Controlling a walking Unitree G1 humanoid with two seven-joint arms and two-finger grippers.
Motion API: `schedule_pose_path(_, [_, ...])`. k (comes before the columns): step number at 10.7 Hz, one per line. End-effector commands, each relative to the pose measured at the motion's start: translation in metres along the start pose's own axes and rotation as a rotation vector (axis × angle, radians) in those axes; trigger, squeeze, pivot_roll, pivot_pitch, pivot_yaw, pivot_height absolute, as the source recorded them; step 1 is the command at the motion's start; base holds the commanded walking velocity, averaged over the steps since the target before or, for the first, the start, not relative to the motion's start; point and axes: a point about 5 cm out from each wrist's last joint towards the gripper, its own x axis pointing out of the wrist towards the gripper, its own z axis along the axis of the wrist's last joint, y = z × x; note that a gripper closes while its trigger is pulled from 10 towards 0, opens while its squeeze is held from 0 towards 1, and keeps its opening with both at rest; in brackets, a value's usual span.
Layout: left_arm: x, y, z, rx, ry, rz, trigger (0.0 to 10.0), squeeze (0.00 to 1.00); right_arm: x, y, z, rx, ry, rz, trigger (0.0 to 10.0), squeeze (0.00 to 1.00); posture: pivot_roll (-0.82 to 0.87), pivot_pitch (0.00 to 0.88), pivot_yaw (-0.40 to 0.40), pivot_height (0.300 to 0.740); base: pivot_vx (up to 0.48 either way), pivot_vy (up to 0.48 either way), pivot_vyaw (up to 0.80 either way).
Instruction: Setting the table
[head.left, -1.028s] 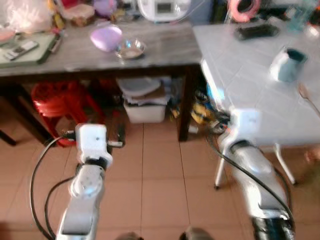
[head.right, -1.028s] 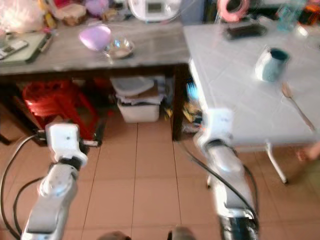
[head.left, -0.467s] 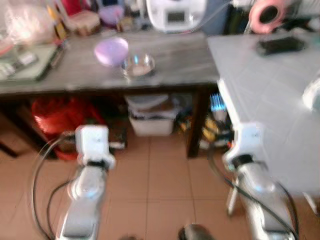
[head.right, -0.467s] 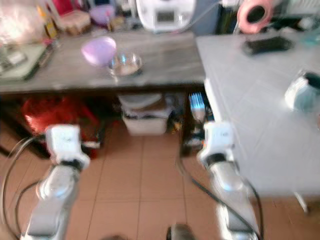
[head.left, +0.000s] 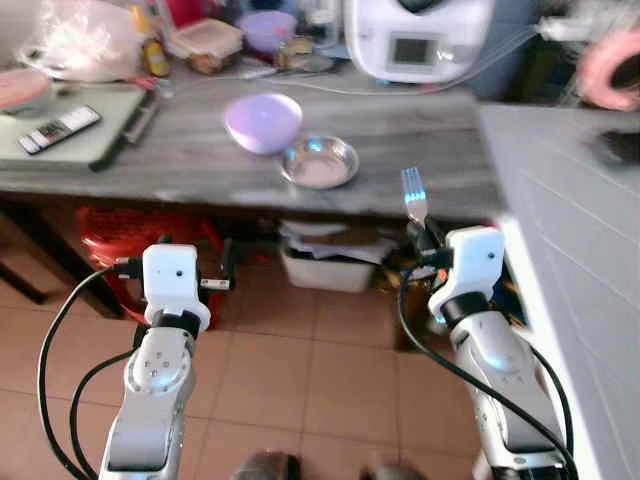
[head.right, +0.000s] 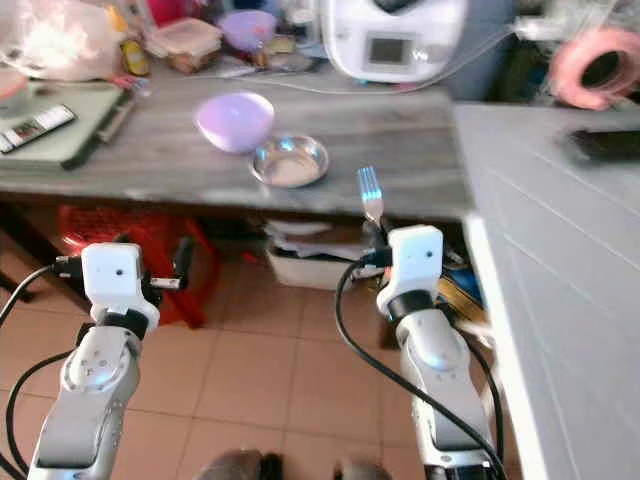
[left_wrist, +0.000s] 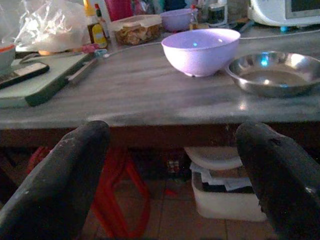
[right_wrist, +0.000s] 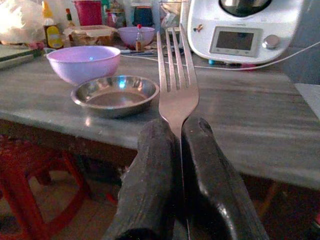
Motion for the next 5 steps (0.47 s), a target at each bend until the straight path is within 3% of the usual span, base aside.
schedule_pose_path(1, [0.0,-0.001,0.003,0.0,-0.007,-0.009,10.0,0.0,-0.001,-0.005,0.0,-0.003,-0.003,-0.02,10.0,0.0,0.02,0.093,0.051,0.74,0.48,0.0,0.0])
schedule_pose_path(5, [-0.006,-0.004,0.008,-0.002,-0.022,-0.052,10.0,0.0,0.008,-0.018,0.002,0.024,0.004,-0.131,10.0,0.0,0.02,0.137,0.048,0.74,0.467,0.0,0.0])
